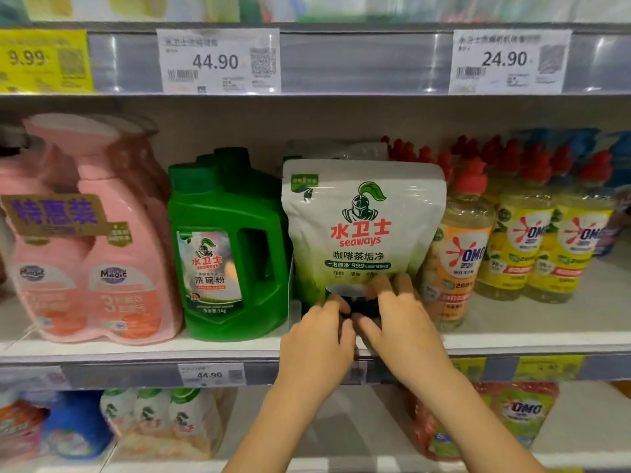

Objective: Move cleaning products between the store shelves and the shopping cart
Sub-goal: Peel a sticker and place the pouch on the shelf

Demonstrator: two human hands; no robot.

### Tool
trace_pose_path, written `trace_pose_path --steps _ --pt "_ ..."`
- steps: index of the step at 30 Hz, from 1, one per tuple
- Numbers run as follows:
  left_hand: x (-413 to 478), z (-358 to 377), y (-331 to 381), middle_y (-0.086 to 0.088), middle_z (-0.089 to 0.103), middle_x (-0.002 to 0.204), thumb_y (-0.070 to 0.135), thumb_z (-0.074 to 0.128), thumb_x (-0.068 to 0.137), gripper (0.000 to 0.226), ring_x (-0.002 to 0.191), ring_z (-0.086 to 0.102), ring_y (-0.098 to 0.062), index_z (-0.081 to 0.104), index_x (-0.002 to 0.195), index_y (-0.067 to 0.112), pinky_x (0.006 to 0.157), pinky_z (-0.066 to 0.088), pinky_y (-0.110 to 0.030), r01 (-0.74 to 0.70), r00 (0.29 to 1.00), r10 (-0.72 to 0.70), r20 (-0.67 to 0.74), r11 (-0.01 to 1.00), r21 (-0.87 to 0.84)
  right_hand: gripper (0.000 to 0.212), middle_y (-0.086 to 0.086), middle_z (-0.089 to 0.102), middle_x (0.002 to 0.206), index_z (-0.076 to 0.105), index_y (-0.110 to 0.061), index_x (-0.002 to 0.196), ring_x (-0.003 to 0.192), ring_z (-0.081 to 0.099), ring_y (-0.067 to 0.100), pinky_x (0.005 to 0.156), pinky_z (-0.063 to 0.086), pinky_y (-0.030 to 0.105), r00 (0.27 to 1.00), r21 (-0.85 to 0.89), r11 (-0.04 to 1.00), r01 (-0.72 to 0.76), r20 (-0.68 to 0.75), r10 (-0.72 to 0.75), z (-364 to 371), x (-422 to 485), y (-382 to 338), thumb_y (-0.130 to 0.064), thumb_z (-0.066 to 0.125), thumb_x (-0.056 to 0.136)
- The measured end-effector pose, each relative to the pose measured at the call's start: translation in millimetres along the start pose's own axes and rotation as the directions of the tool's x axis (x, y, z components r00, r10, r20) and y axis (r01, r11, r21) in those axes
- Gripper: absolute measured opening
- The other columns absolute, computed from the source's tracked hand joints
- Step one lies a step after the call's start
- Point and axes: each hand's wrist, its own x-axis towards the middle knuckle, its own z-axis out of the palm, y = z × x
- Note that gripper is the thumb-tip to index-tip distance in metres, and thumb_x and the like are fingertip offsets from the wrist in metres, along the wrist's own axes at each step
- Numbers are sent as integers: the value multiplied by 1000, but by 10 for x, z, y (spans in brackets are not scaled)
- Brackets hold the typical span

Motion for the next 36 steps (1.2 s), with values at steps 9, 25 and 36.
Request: trace_pose_path --steps 9,25,36 --pt "347 79 168 -9 50 116 10 49 94 20 98 54 -32 45 114 11 84 43 -37 44 990 -77 -115 962 -270 41 10 50 123 40 -13 126 114 47 29 85 41 36 998 71 996 -54 39 51 107 505 7 -35 55 95" --pt "446 200 67 0 36 110 6 50 93 28 98 50 -25 41 119 10 84 39 -31 123 990 -139 -23 935 -333 36 2 47 96 33 -19 97 88 47 19 70 34 29 1000 318 948 2 14 -7 229 670 163 -27 67 88" --pt "314 61 94 0 60 100 1 58 89 20 85 60 -3 61 100 18 76 45 -10 -120 970 7 -242 883 -453 9 -4 68 88 63 -16 94 81 63 -1 70 47 11 991 819 572 41 -107 82 -103 3 123 -10 68 88"
